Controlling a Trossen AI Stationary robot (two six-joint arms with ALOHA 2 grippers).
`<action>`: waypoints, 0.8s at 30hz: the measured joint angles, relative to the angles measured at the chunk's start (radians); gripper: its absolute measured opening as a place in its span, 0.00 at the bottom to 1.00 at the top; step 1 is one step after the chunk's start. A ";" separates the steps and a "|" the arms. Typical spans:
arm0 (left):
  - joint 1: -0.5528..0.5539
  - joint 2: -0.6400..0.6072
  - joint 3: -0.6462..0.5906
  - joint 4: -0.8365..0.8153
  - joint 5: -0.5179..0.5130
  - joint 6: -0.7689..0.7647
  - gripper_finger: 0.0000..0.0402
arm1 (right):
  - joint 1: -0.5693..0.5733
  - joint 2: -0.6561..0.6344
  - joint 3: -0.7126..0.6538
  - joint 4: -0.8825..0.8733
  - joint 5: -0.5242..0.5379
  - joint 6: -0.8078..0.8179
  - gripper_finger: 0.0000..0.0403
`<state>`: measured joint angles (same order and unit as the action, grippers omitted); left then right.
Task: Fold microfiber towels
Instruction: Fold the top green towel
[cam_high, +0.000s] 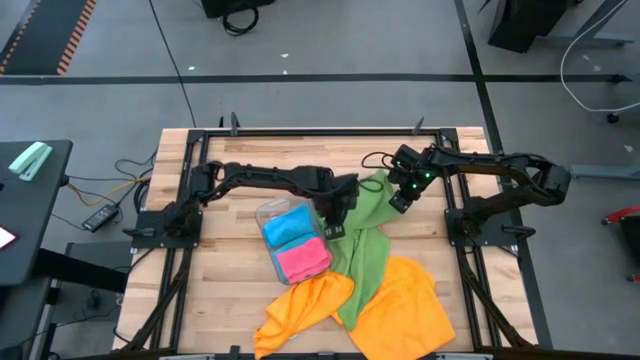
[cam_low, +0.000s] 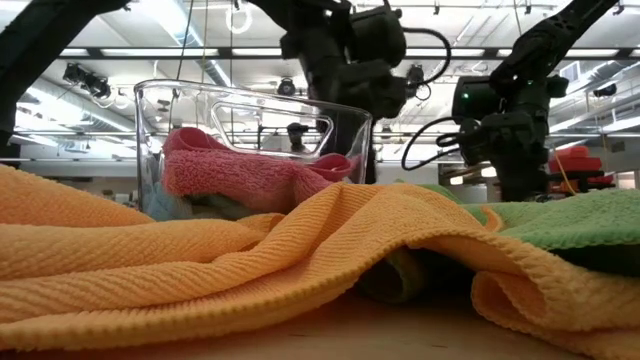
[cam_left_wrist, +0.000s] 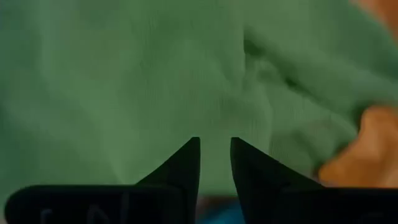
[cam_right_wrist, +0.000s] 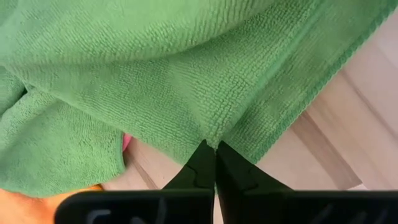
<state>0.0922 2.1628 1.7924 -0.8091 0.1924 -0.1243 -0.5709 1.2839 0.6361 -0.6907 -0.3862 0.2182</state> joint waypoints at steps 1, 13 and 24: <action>-0.005 0.000 0.000 -0.031 0.000 0.002 0.23 | 0.000 0.000 0.000 0.006 0.000 0.001 0.02; -0.025 0.000 0.000 -0.230 0.000 0.051 0.19 | 0.000 0.000 0.000 0.017 -0.005 0.010 0.02; -0.003 0.000 0.000 -0.151 0.006 -0.029 0.18 | 0.000 0.000 0.000 0.017 -0.008 0.011 0.02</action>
<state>0.0888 2.1628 1.7924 -0.9600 0.1986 -0.1536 -0.5709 1.2839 0.6365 -0.6739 -0.3939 0.2287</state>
